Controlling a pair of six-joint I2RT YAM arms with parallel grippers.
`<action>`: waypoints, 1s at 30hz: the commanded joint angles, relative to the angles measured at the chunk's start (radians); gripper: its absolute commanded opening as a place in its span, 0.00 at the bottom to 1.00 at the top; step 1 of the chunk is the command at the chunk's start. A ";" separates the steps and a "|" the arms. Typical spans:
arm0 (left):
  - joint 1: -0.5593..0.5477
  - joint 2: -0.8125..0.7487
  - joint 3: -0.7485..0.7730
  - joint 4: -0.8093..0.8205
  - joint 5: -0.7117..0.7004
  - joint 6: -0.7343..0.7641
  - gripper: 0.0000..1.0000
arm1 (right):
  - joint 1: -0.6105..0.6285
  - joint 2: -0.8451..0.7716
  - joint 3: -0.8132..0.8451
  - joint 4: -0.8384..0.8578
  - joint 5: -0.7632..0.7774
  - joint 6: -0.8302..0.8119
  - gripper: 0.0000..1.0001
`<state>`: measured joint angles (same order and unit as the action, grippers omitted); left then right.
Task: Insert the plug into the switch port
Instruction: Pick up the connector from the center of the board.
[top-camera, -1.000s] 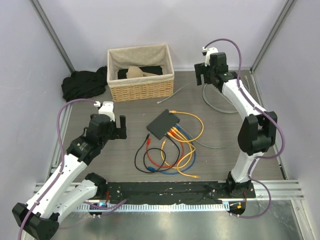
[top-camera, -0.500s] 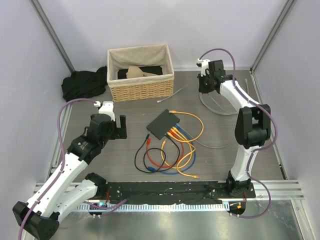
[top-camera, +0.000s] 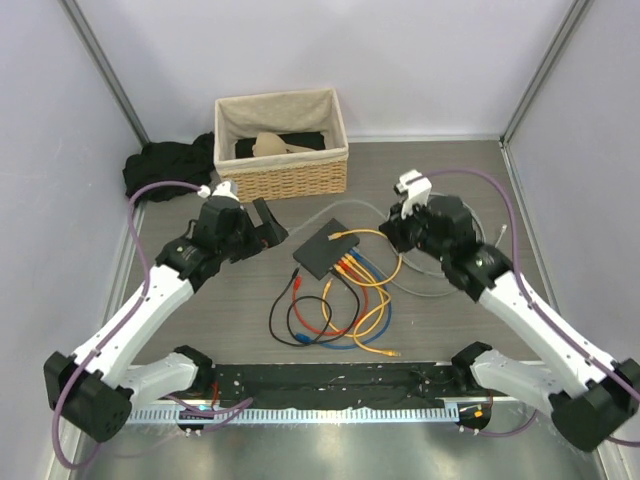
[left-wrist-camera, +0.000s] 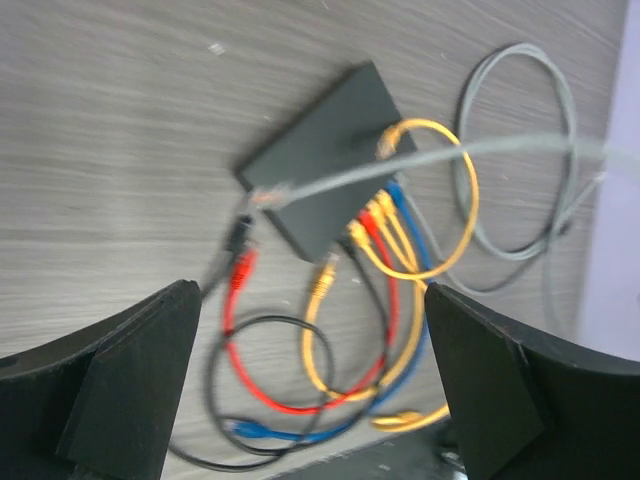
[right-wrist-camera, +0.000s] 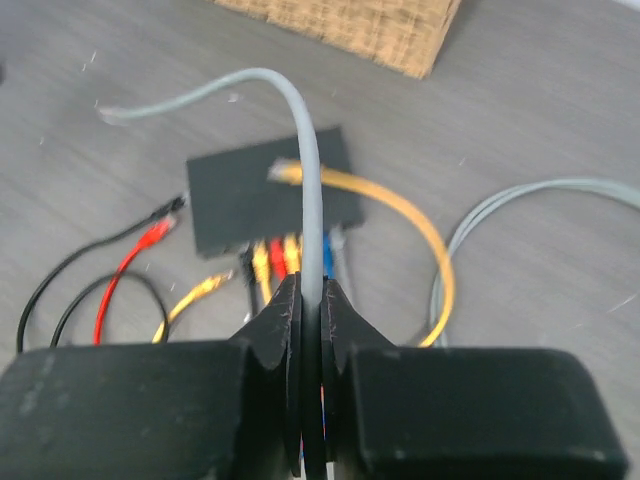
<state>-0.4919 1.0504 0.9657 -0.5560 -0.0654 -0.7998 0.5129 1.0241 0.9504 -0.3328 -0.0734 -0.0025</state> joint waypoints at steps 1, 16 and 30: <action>-0.007 0.069 0.004 0.129 0.147 -0.228 1.00 | 0.071 -0.163 -0.185 0.142 0.132 0.133 0.01; -0.071 0.281 0.002 0.157 0.150 -0.437 0.96 | 0.157 -0.404 -0.498 0.199 0.115 0.260 0.01; -0.151 0.379 -0.012 0.200 0.000 -0.549 0.88 | 0.159 -0.418 -0.515 0.182 0.138 0.256 0.01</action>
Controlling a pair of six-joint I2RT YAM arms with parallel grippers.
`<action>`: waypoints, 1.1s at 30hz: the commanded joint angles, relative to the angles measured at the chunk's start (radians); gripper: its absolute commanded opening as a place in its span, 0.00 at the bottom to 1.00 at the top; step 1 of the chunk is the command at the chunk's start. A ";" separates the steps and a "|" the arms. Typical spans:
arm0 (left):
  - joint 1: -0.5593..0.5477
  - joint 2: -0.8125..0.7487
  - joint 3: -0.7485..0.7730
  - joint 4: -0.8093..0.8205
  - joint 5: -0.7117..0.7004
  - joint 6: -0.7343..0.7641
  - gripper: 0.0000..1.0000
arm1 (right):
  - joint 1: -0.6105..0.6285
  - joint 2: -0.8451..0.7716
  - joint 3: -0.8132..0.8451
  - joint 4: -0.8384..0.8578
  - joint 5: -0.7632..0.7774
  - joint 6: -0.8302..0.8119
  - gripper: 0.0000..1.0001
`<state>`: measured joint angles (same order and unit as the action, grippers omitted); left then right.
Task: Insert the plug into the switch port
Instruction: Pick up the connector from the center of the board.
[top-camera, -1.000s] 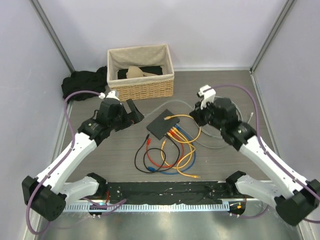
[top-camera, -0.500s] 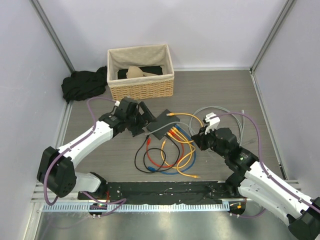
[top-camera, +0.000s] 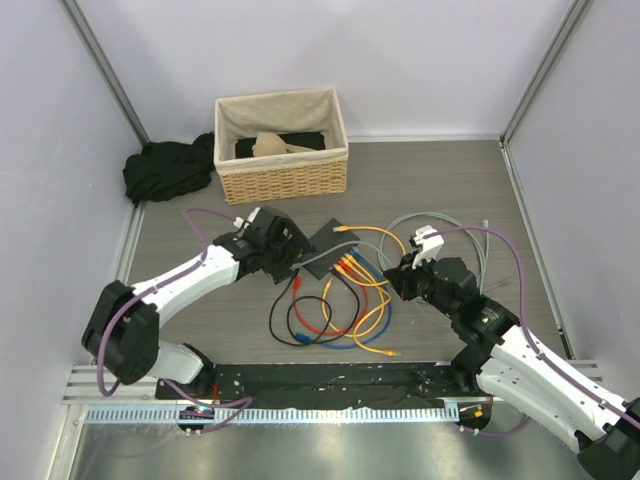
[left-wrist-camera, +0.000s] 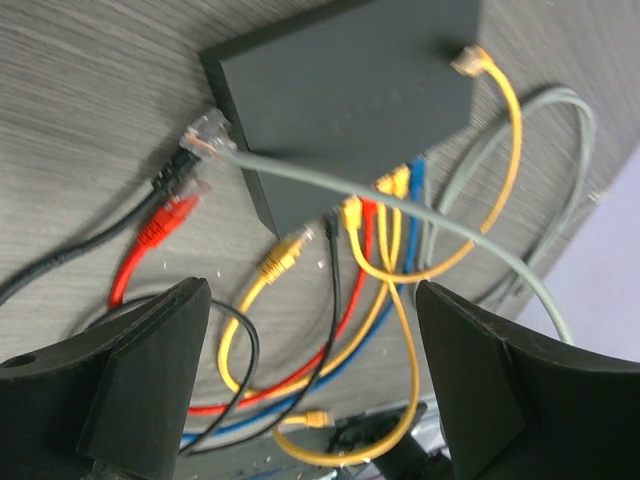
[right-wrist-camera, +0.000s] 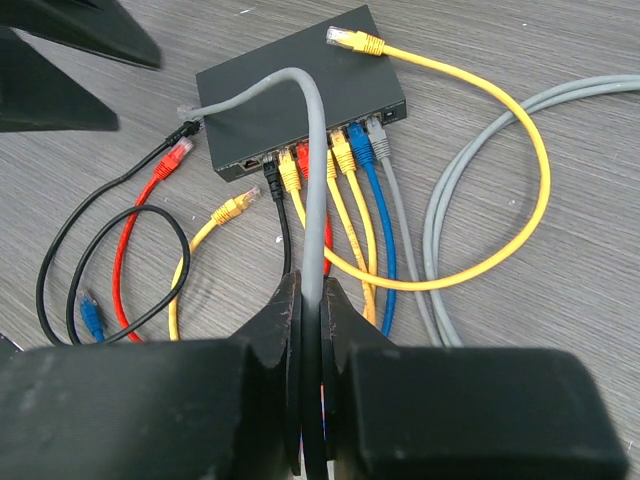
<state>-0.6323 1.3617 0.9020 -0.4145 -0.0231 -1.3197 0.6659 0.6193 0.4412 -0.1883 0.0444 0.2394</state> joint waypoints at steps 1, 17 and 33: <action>-0.012 0.079 0.060 0.068 -0.047 -0.036 0.88 | 0.006 -0.010 -0.009 0.041 0.017 0.014 0.01; -0.012 0.316 0.193 0.060 -0.040 -0.026 0.75 | 0.006 -0.009 -0.025 0.046 0.006 0.008 0.01; -0.012 0.402 0.248 0.020 -0.006 0.004 0.47 | 0.006 -0.030 -0.025 0.053 -0.014 0.003 0.01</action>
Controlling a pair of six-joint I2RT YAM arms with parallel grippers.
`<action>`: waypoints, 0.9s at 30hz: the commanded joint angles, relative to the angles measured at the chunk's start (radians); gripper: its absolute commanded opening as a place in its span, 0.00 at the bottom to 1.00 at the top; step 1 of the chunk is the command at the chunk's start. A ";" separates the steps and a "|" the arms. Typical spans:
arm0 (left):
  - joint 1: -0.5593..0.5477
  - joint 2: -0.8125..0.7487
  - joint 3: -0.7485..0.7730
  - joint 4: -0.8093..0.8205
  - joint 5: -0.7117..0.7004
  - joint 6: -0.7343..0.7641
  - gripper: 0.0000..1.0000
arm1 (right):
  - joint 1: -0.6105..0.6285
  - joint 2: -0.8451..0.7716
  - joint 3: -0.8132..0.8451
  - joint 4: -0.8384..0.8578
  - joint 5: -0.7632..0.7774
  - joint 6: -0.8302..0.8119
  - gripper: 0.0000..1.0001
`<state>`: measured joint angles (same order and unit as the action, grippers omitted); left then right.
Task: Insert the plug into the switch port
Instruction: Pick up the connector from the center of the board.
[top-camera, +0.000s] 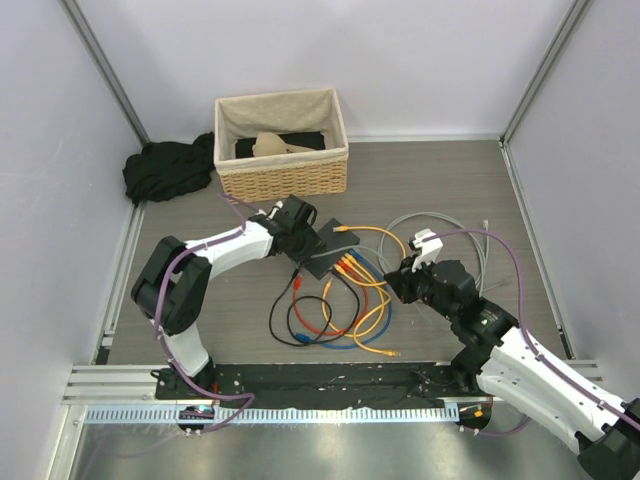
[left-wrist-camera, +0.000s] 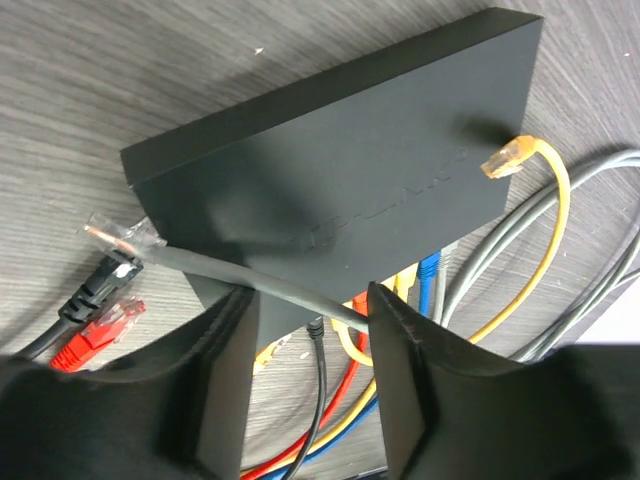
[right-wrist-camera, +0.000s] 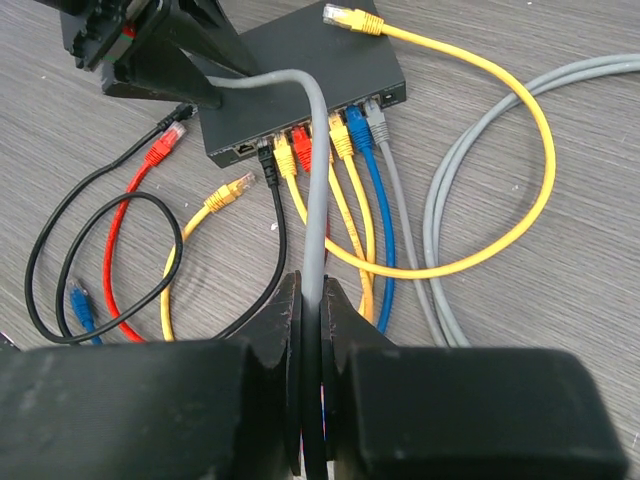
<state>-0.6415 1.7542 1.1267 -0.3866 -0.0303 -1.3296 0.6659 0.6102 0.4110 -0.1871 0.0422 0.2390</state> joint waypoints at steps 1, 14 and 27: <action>-0.003 0.010 0.024 -0.008 -0.003 0.013 0.41 | 0.006 -0.023 0.005 0.049 -0.016 0.003 0.01; 0.009 -0.152 -0.085 0.312 0.068 0.043 0.00 | 0.006 -0.044 0.038 0.014 -0.132 0.049 0.16; -0.010 -0.366 -0.448 0.902 0.334 0.193 0.00 | 0.004 0.155 0.422 -0.149 -0.240 0.244 0.71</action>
<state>-0.6361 1.4479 0.7639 0.2436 0.1699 -1.2125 0.6659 0.7124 0.7250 -0.3450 -0.1497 0.4080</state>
